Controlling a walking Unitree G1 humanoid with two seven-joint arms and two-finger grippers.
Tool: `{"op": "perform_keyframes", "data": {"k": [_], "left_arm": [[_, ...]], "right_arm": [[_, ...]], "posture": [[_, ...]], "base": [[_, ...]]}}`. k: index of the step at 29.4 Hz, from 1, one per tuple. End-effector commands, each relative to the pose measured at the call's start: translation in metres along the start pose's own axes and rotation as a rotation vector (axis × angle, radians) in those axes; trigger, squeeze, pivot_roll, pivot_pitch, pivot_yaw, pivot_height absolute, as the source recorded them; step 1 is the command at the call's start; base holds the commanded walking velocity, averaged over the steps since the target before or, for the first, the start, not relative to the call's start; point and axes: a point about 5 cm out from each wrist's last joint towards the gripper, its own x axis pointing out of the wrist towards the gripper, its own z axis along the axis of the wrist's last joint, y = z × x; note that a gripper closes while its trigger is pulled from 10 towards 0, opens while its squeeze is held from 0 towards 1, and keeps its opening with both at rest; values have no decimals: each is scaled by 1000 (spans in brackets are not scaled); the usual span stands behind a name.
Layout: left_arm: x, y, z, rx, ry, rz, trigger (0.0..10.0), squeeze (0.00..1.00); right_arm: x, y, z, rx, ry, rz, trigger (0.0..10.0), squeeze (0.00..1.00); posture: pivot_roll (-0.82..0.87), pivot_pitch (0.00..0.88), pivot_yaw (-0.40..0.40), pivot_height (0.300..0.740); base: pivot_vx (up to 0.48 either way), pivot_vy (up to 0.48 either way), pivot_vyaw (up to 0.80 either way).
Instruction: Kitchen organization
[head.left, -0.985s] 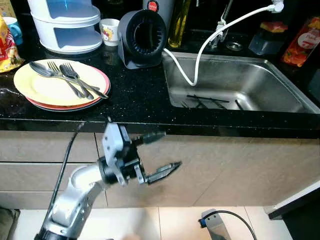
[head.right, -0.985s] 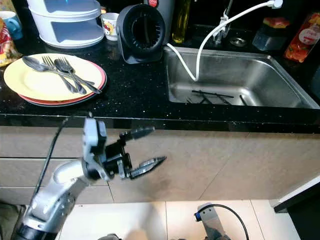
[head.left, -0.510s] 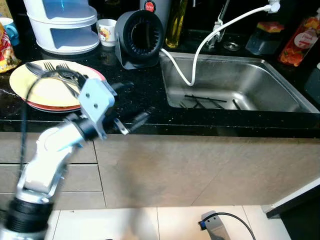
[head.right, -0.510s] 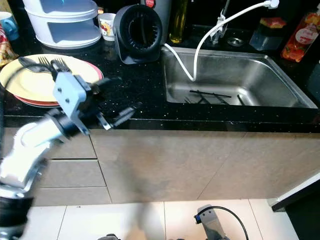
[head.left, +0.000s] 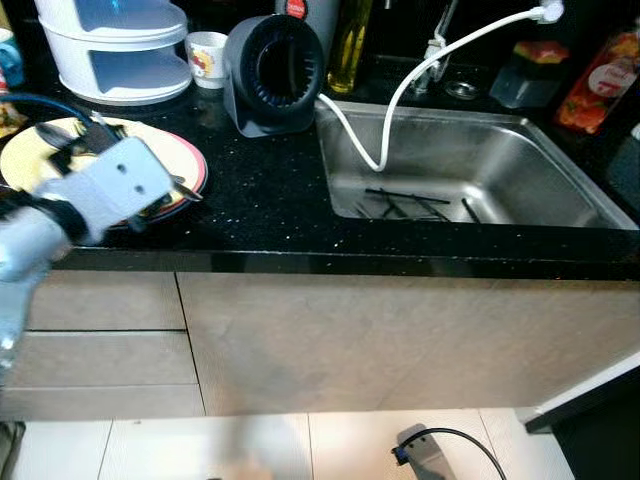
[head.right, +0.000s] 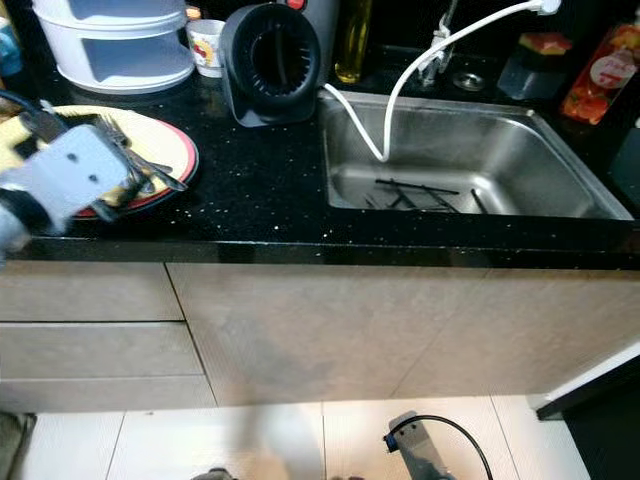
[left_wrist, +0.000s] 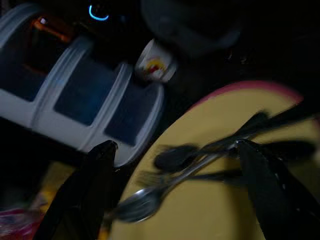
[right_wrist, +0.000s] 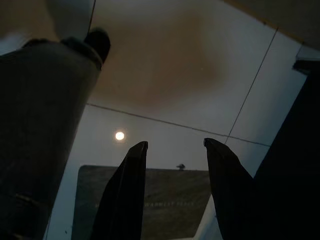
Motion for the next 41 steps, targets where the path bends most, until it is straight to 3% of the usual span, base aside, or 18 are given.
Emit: {"op": "perform_keyframes", "data": {"k": [1,5,7,10,12,19,23,30,34,39,41], "left_arm": [[-3,2,-5,54,31,-27,10000,0],[-9,10,-9,106,69,-60,10000,0],[-17,16,-20,188,149,-128,10000,0],[-20,17,-26,218,191,-158,10000,0],[-25,20,-45,274,278,-189,10000,0],[-26,27,-70,354,367,-184,10000,0],[-17,38,-65,389,334,-129,10000,0],[-8,41,-58,402,270,-85,10000,0],[9,44,-34,316,93,5,10000,0],[12,45,-28,290,46,10,10000,0],[14,41,-23,298,14,-55,10000,0]], "right_arm": [[-1,0,-6,-14,20,3,10000,0],[-1,0,-7,-22,22,4,10000,0],[-1,1,-9,-30,26,6,10000,0],[-1,1,-10,-32,27,7,10000,0],[-1,1,-12,-34,31,7,10000,0],[-2,2,-15,-34,37,6,10000,0],[-3,2,-20,-32,46,3,10000,0],[-3,2,-23,-31,51,4,10000,0],[-3,3,-24,-39,52,4,10000,0],[-3,2,-24,-42,52,3,10000,0],[-3,2,-24,-45,52,3,10000,0]], "posture": [[236,75,-106,740],[235,79,-107,740],[235,85,-106,740],[234,88,-104,740],[228,94,-100,740],[213,101,-96,740],[202,109,-91,740],[194,113,-88,740],[188,115,-92,740],[185,115,-93,740],[184,117,-93,740]], "base": [[0,0,0],[0,0,0],[0,0,0],[0,0,0],[0,0,0],[0,0,0],[0,0,0],[0,0,0],[0,0,0],[0,0,0],[0,0,0]]}}
